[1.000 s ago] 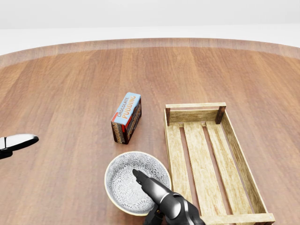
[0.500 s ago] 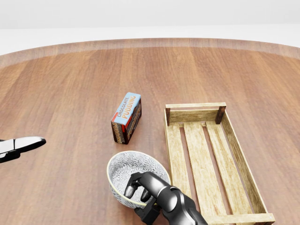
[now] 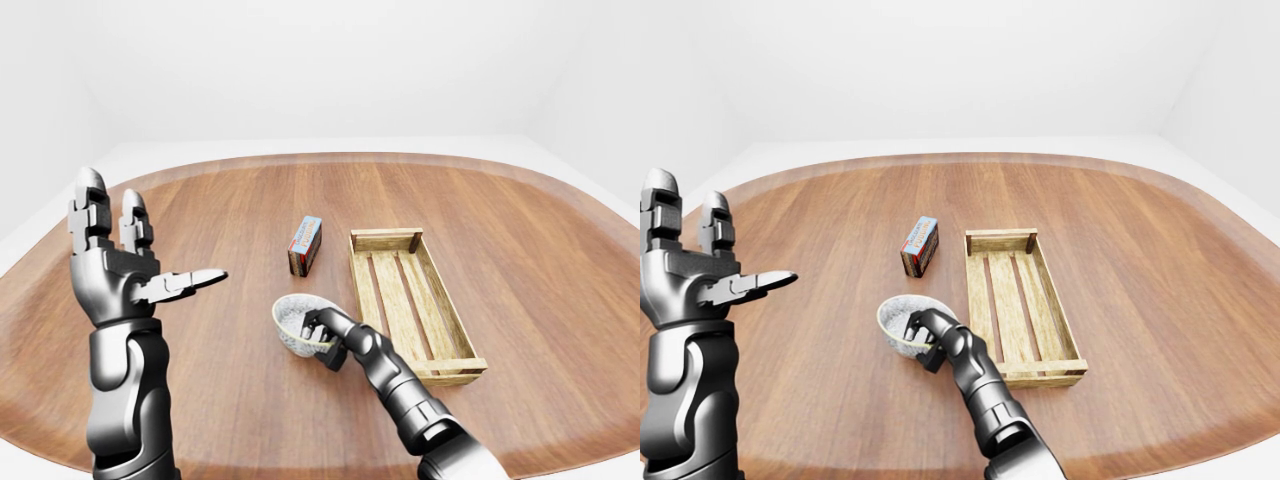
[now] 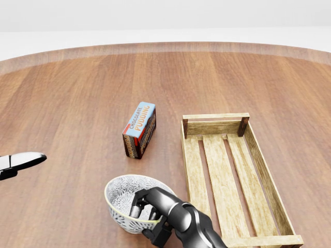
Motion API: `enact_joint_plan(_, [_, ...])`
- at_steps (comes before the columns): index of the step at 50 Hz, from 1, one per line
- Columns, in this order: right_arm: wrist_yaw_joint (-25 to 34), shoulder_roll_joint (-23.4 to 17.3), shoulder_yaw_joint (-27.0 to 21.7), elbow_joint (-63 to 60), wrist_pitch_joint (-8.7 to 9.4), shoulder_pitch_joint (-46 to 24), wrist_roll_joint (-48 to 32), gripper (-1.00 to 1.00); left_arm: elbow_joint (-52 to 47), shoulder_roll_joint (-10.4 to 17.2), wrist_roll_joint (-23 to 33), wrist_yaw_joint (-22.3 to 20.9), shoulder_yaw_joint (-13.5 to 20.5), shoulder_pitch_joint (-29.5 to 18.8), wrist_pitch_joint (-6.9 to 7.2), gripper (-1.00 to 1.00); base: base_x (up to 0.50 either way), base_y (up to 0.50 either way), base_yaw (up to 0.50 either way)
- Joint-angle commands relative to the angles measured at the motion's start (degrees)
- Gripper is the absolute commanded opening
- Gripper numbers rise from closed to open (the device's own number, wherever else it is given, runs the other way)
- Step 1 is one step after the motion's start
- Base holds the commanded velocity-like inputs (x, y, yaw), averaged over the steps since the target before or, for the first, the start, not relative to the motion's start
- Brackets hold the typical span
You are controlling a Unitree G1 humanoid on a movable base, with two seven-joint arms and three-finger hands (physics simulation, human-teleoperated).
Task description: Pick up the bowl on the left and put it in the tray.
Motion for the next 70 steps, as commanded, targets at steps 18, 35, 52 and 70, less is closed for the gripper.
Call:
enact_joint_plan(18, [4.95,0.93,0.49,-5.35,0.00,-2.47,-2.23,-1.00,1.54,-0.81,2.83,-0.08,-1.91,1.16,0.00,1.00,0.00,0.00,0.00])
enact_joint_plan(35, [14.84,-1.08,0.37,-23.81,0.00,-5.69,-9.92,-1.00,1.33,-0.78,2.50,-0.04,-1.71,1.24,0.00,1.00,0.00,0.00,0.00])
enact_joint_plan(52, [19.79,-7.68,-5.59,-32.26,0.00,-11.16,-11.90,-1.00,1.32,-0.48,2.56,0.08,-1.51,0.81,0.00,1.00,0.00,0.00,0.00])
enact_joint_plan(70, [15.39,-17.14,-11.48,-30.53,0.00,-14.53,-4.82,-1.00,2.17,-0.73,3.33,0.00,-2.02,0.87,0.00,1.00,0.00,0.00,0.00])
